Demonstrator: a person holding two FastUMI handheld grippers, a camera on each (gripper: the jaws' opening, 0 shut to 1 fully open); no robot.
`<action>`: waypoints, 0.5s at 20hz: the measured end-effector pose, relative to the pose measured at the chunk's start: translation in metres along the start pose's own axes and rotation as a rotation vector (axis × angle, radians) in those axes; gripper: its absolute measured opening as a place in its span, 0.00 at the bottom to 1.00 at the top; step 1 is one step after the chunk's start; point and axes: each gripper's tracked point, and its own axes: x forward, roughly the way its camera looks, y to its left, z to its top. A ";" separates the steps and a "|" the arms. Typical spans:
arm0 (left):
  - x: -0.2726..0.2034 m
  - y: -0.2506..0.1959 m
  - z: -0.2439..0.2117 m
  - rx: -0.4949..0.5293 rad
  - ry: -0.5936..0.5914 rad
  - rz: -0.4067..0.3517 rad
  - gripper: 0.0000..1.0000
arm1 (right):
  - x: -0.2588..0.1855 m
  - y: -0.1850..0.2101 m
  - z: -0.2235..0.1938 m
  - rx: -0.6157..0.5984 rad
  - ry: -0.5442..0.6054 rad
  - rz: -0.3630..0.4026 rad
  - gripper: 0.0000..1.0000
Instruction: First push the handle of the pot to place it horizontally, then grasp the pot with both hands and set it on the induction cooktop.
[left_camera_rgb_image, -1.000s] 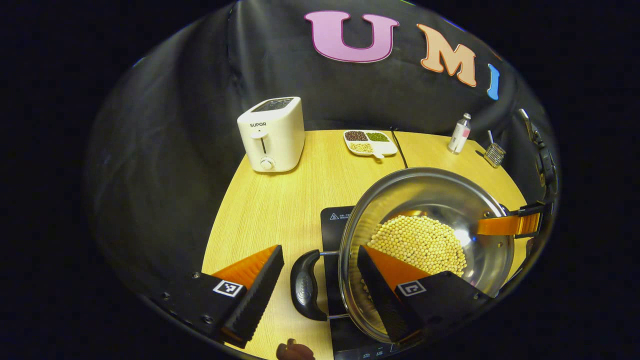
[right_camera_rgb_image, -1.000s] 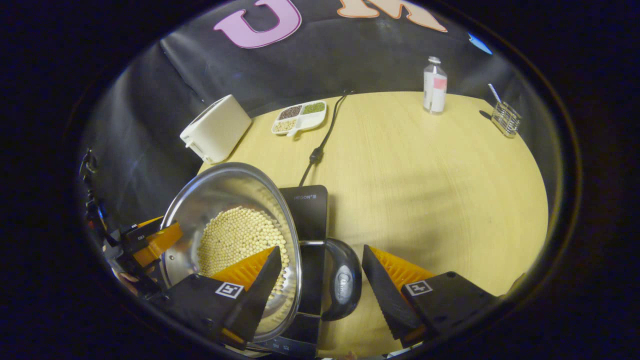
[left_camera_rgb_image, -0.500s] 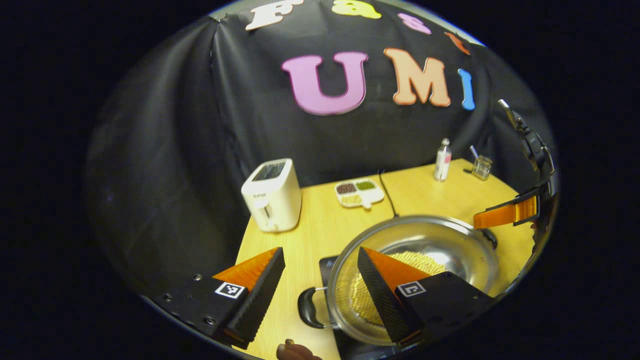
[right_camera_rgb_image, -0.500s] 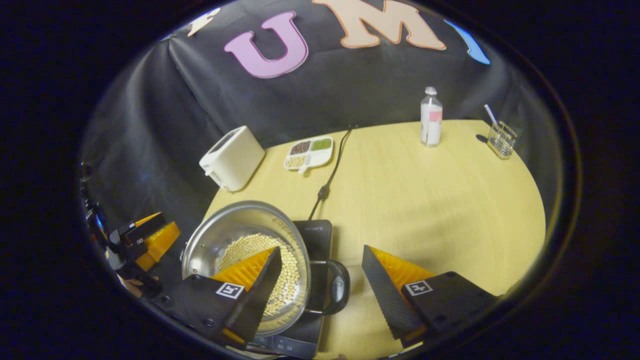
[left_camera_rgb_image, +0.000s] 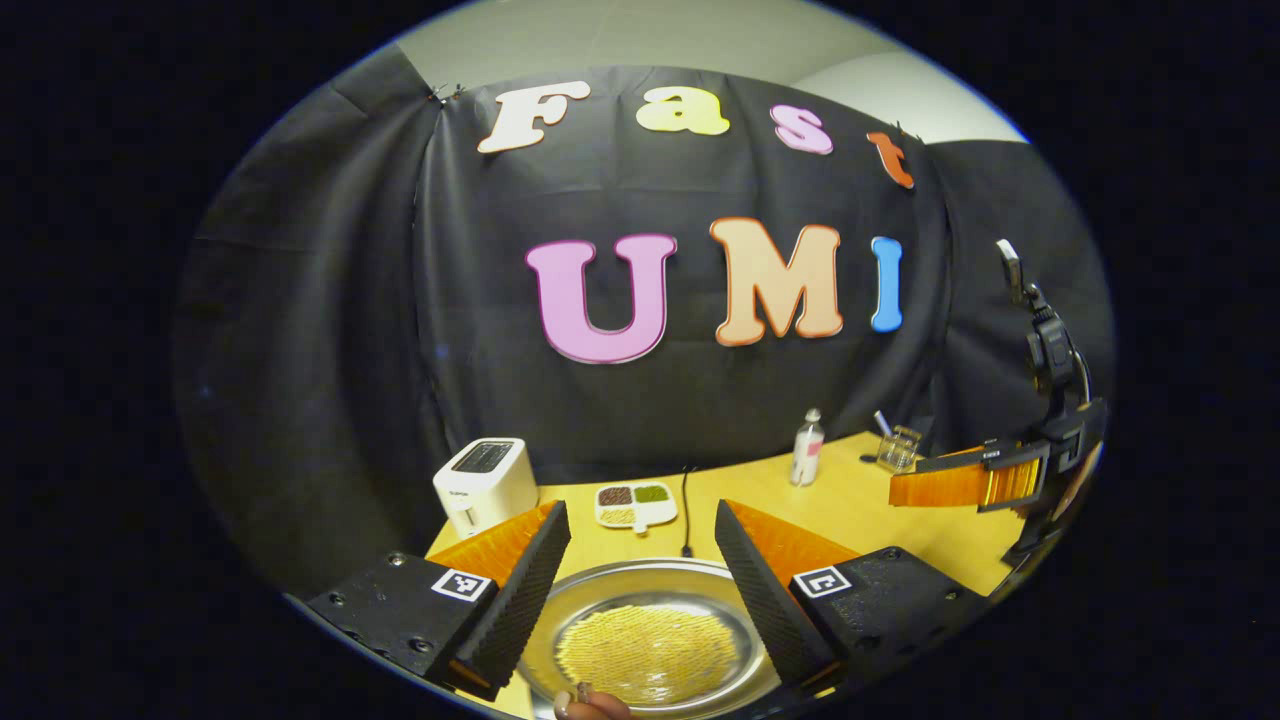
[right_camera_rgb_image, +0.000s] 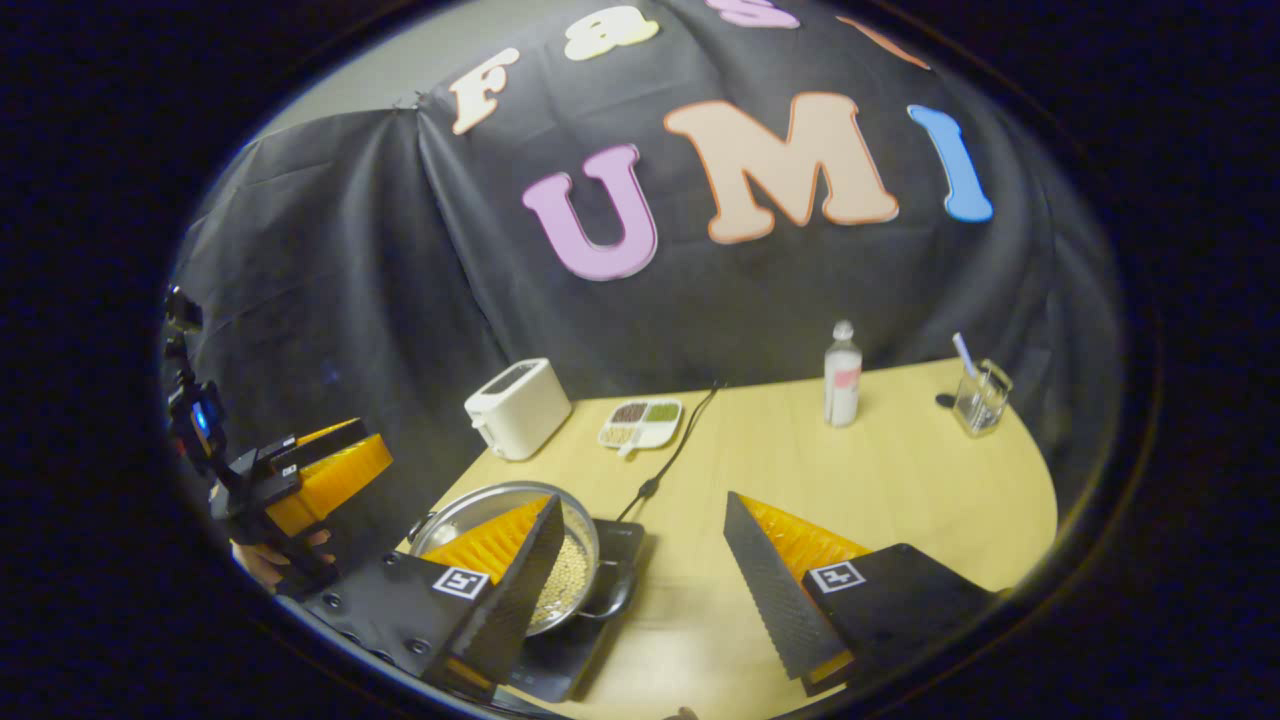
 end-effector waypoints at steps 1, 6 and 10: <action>-0.001 -0.019 0.008 -0.018 -0.016 -0.005 0.94 | -0.015 -0.009 0.012 -0.024 -0.035 0.015 0.93; -0.013 -0.106 0.042 -0.045 -0.081 -0.025 0.94 | -0.083 -0.065 0.049 -0.050 -0.150 0.037 0.99; -0.023 -0.161 0.053 -0.035 -0.107 -0.041 0.95 | -0.122 -0.100 0.061 -0.033 -0.204 0.054 0.99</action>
